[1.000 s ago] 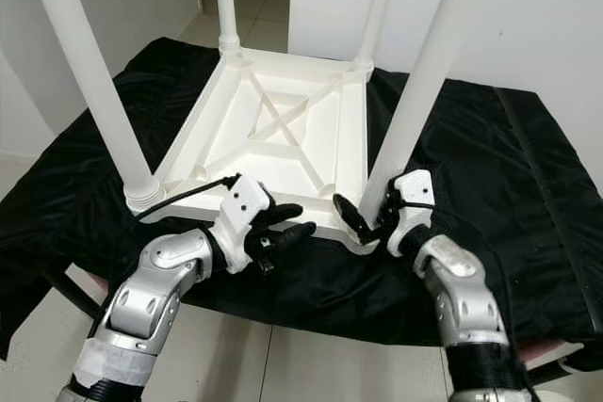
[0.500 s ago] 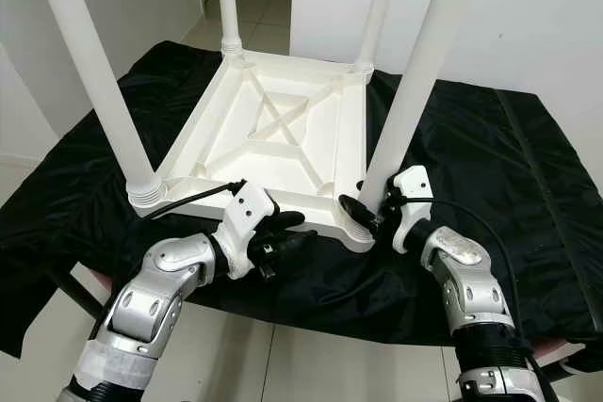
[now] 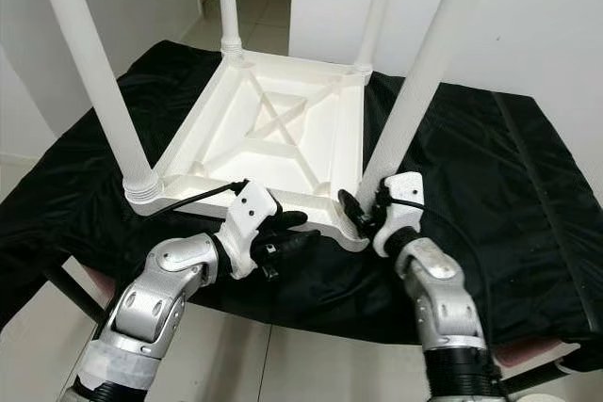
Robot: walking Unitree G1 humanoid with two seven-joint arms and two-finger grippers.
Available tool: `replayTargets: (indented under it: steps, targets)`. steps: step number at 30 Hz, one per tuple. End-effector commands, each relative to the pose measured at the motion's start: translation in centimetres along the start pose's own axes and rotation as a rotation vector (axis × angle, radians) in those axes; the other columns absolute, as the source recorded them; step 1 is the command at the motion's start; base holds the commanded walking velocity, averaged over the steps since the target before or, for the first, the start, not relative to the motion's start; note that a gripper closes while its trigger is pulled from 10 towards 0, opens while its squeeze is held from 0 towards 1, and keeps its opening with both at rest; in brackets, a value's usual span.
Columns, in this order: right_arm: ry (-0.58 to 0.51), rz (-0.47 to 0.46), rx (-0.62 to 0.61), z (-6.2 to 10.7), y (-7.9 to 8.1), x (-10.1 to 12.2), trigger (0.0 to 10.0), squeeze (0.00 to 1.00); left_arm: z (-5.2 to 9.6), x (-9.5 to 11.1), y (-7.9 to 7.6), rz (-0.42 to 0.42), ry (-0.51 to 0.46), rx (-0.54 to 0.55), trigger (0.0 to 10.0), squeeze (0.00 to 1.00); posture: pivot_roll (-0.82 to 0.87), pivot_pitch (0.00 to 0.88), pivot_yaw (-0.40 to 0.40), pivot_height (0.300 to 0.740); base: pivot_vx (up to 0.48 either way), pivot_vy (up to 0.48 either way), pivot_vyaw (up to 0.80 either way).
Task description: Building children table
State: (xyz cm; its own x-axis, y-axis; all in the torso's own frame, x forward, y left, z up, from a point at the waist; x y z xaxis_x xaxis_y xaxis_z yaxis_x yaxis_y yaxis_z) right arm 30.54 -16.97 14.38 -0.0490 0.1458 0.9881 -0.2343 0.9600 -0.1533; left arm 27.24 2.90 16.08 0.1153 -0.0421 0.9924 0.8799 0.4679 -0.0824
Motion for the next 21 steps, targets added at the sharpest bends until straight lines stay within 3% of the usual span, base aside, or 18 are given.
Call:
replayTargets:
  steps: [1, 5, 12, 16, 17, 20, 21]
  targets:
    - [0.03, -0.006, -0.085, 0.1, 0.1, -0.2, 0.0, 0.0, -0.1, -0.1, 0.9, 0.004, -0.019, 0.156, 10.0, 0.0, -0.04, 0.0, -0.076, 0.74, 0.0, 0.0, 0.0]
    - [0.098, -0.027, -0.294, 0.3, 1.4, -0.6, 0.0, 0.0, -0.2, -0.1, 0.8, 0.005, -0.021, 0.156, 10.0, 0.0, -0.04, 0.0, -0.079, 0.74, 0.0, 0.0, 0.0]
    - [0.106, -0.083, -0.356, 0.3, 2.6, -0.3, 0.0, 0.0, -0.3, 0.0, 0.8, 0.009, -0.026, 0.157, 10.0, 0.0, -0.04, 0.0, -0.079, 0.74, 0.0, 0.0, 0.0]
    - [0.043, -0.1, -0.335, 0.2, 1.9, 0.8, 0.0, 0.0, -0.3, 0.0, 0.8, 0.01, -0.026, 0.152, 10.0, 0.0, -0.04, 0.0, -0.08, 0.74, 0.0, 0.0, 0.0]
    - [0.034, -0.099, -0.321, 0.2, 1.6, 0.9, 10.0, 0.0, -0.4, 0.1, 0.8, 0.01, -0.028, 0.152, 10.0, 0.0, -0.04, 0.0, -0.079, 0.74, 0.0, 0.0, 0.0]
    - [0.034, -0.097, -0.321, 0.2, 1.5, 1.1, 10.0, 0.0, -0.4, 0.1, 0.9, 0.01, -0.029, 0.152, 10.0, 0.0, -0.04, 0.0, -0.079, 0.74, 0.0, 0.0, 0.0]
    - [0.031, -0.093, -0.305, 0.3, 1.2, 1.1, 10.0, 0.75, -0.4, 0.2, 0.9, 0.009, -0.031, 0.152, 10.0, 0.0, -0.04, 0.0, -0.079, 0.74, 0.0, 0.0, 0.0]
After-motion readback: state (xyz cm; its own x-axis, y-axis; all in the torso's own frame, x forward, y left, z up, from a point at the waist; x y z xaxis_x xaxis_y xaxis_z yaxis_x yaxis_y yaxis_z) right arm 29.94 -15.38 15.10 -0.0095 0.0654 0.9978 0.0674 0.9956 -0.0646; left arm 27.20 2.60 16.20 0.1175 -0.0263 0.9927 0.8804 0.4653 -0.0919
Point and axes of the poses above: a point about 5 cm out from each wrist's last joint towards the gripper, its own z axis pointing back from the gripper into the wrist, its own x axis along the axis of the wrist's last joint, y = z × x, the point moved 1 cm from there along -z, pointing out of the wrist towards the gripper, and after that the axes turned 10 degrees about z, right-handed, at the moved point
